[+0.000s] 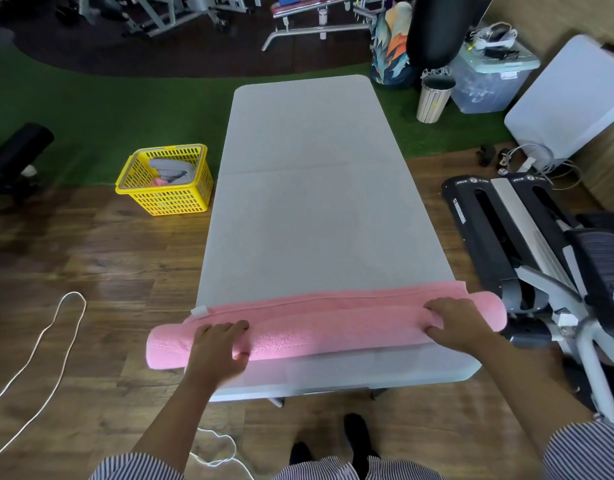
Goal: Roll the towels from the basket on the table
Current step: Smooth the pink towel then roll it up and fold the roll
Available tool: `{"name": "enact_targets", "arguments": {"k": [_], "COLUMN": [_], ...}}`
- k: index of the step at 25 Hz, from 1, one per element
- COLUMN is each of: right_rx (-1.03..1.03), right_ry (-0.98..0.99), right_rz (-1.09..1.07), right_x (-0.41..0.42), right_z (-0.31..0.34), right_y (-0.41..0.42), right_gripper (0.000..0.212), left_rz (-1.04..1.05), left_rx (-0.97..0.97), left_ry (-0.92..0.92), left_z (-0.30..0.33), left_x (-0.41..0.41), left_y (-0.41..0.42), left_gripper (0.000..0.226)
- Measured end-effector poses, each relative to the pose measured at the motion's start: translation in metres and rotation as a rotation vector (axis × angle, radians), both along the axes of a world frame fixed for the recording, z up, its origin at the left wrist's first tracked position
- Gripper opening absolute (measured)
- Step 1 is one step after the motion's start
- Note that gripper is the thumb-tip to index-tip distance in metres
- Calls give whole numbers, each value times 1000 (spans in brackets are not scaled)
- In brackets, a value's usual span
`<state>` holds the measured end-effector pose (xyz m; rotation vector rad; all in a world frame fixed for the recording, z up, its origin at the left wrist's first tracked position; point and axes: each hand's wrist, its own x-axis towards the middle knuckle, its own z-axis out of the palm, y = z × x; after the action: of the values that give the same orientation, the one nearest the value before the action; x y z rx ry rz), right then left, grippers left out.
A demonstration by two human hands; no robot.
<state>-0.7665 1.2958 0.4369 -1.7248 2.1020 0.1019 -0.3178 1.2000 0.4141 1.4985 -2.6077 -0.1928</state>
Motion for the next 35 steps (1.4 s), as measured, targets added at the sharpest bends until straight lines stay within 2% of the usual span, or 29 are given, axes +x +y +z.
{"name": "enact_targets", "arguments": {"k": [3, 5, 8, 13, 18, 21, 23, 25, 27, 30, 35], "right_rx": [56, -73, -313, -128, -274, -252, -176, -93, -36, -26, -42], "right_ry": [27, 39, 59, 123, 218, 124, 43, 21, 12, -45, -93], "right_rz": [22, 1, 4, 29, -147, -250, -288, -311, -344, -391, -221], "right_x": [-3, 3, 20, 34, 50, 64, 72, 74, 75, 75, 52], "right_z": [9, 9, 7, 7, 11, 16, 13, 11, 9, 2, 2], "right_y": [-11, -18, -24, -26, -30, -32, -34, -36, -40, -54, -116], "right_gripper": [51, 43, 37, 52, 36, 36, 45, 58, 66, 57, 32], "left_rz": [-23, 39, 105, 66, 110, 79, 4, -30, 10, 69, -58], "left_rx": [87, 50, -121, -157, -208, -226, -164, -62, -27, -15, -63], "left_ry": [-27, -7, 34, 28, 23, 31, -8, -90, -206, -286, -248], "left_z": [6, 10, 7, -5, 1, -1, -1, 3, 6, 0, 5], "left_x": [1, -3, -19, -24, -19, -10, -5, -1, 3, 4, -10], "left_y": [-14, -19, -14, -4, -13, -19, -23, -29, -38, -53, -103], "left_gripper": [53, 49, 53, 62, 46, 35, 52, 85, 98, 92, 83]}}
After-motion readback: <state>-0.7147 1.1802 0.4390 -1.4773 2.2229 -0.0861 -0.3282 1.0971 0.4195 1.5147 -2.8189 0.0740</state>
